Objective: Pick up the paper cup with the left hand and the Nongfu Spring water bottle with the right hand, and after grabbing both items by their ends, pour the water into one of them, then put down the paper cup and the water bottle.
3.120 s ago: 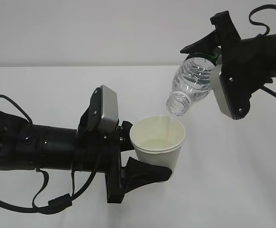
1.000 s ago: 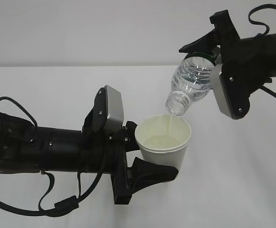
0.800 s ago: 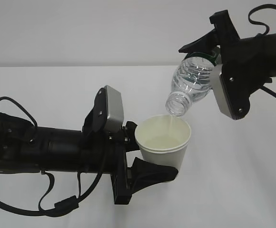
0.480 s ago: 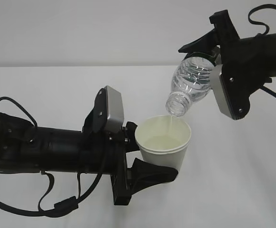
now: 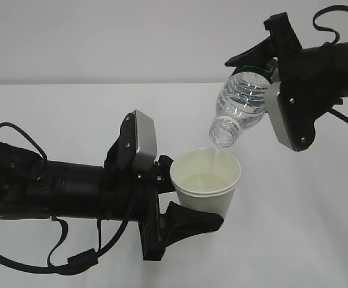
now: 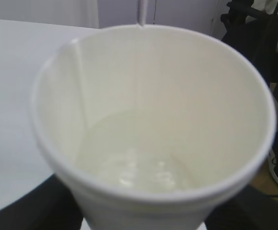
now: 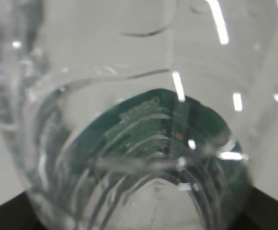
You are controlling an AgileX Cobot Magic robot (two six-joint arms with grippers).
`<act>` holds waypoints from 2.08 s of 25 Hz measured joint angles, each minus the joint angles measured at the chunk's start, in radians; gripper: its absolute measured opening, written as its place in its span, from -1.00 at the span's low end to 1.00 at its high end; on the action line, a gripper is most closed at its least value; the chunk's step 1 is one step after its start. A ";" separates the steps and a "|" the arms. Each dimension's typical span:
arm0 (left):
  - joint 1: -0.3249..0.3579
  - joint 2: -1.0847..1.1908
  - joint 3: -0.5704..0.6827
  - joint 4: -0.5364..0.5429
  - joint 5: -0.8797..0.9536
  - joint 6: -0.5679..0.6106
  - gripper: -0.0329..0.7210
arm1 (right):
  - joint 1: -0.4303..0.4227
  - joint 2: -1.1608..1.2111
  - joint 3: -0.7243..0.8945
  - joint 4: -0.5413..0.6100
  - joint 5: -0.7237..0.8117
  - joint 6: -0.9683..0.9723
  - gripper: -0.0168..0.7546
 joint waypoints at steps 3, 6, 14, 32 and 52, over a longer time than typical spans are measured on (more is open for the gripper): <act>0.000 0.000 0.000 0.000 0.001 0.000 0.36 | 0.000 0.000 0.000 0.000 0.000 0.000 0.32; 0.000 0.000 0.000 0.000 0.001 0.000 0.36 | 0.000 0.000 0.000 0.000 0.000 0.000 0.32; 0.000 0.000 0.000 0.000 0.001 0.000 0.36 | 0.000 0.000 0.000 0.000 0.000 -0.002 0.32; 0.000 0.000 0.000 0.000 0.002 0.000 0.36 | 0.000 0.000 0.000 0.000 0.000 -0.004 0.32; 0.000 0.000 0.000 0.000 0.002 0.000 0.36 | 0.000 0.000 0.000 0.000 0.000 -0.007 0.32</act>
